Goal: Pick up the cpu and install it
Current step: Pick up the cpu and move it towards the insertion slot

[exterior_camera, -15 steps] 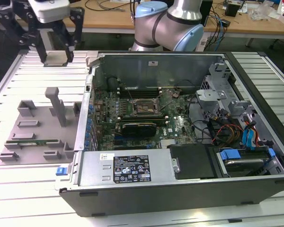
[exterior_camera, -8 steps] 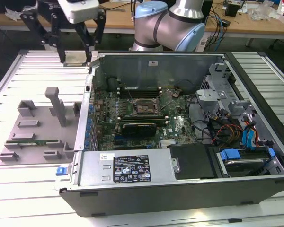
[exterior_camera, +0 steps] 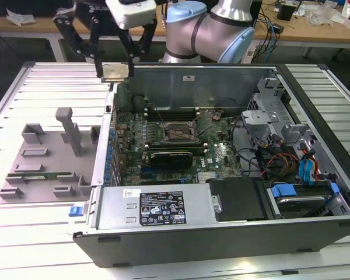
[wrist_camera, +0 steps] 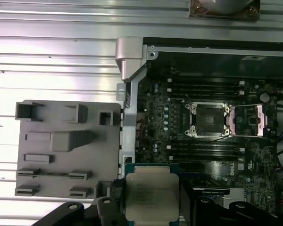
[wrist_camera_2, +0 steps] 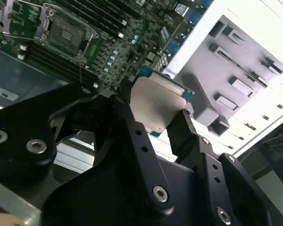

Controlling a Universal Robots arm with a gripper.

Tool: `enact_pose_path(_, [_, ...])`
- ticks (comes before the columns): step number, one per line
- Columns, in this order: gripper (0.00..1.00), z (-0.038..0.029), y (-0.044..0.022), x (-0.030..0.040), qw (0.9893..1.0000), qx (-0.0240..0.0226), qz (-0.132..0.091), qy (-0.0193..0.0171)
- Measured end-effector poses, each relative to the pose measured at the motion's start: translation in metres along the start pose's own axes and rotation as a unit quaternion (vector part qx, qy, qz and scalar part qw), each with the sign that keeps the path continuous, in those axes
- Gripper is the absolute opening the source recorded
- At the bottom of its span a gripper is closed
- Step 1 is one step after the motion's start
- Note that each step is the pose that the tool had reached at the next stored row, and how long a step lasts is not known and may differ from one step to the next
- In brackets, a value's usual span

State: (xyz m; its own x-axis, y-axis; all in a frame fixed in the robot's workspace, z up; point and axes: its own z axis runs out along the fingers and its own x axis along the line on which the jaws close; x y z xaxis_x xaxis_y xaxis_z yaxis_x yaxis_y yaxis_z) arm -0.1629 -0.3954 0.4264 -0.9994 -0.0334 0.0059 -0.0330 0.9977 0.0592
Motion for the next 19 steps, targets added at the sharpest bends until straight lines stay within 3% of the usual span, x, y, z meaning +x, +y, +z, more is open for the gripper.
enact_pose_path(5, [0.55,0.0001,-0.0006,-0.0196,1.0,0.0,0.0,0.0001])
enact_pose_path(7, [0.55,0.0008,-0.0011,-0.0331,1.0,0.0,0.0,0.0003])
enact_pose_path(10, [0.55,0.0021,-0.0016,-0.0438,1.0,0.0,0.0,0.0007])
enact_pose_path(12, [0.55,0.004,-0.0019,-0.0486,1.0,0.0,0.0,0.0008])
enact_pose_path(16, [0.55,0.0055,-0.0019,-0.0497,1.0,-0.0001,0.0,0.0008])
enact_pose_path(19, [0.55,0.0121,-0.0024,-0.0514,1.0,0.0,0.0,0.0008])
